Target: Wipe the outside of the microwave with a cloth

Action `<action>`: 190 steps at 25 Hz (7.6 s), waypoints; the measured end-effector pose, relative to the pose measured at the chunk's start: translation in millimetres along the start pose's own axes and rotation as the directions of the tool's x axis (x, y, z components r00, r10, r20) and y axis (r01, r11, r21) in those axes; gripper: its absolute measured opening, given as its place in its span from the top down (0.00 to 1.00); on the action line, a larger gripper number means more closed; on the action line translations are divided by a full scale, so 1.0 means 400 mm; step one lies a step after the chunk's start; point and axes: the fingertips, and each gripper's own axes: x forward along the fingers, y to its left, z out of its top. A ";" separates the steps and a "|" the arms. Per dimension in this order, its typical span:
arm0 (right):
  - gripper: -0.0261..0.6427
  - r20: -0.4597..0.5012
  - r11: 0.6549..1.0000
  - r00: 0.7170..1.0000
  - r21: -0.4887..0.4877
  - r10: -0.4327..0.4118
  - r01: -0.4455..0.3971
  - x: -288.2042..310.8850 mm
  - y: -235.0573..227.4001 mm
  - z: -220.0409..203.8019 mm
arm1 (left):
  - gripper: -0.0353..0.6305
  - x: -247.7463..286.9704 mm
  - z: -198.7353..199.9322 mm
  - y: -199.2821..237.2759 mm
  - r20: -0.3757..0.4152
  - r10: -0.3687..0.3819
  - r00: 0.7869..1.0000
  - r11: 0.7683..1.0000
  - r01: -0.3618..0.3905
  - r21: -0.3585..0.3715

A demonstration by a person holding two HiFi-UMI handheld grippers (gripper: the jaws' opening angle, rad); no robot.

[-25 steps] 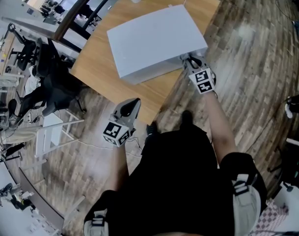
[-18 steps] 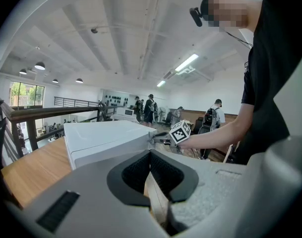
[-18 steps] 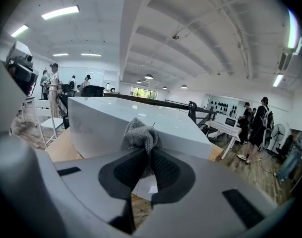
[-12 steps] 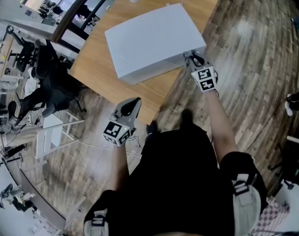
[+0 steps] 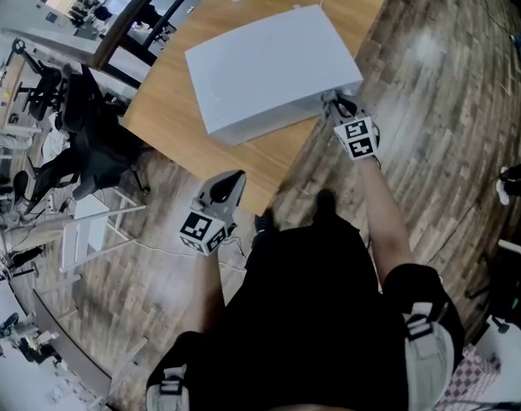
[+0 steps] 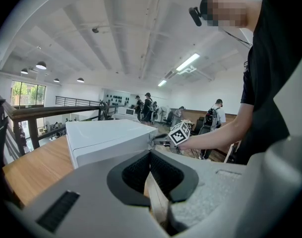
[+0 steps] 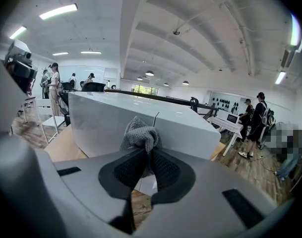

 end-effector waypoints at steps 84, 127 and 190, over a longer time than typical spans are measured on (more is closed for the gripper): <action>0.91 -0.060 0.956 0.956 -0.041 0.287 -0.289 0.150 0.488 0.057 | 0.94 -0.322 -0.083 0.078 0.010 0.226 0.974 0.971 -0.224 -0.087; 0.91 0.003 0.895 0.899 0.090 0.439 -0.437 0.229 0.803 0.150 | 0.94 -0.490 -0.112 0.178 0.042 0.331 0.943 0.938 -0.324 -0.125; 0.90 -0.135 0.927 0.928 0.197 0.347 -0.318 0.280 0.656 -0.061 | 0.94 -0.416 -0.104 0.190 -0.028 0.248 0.968 0.966 -0.249 -0.073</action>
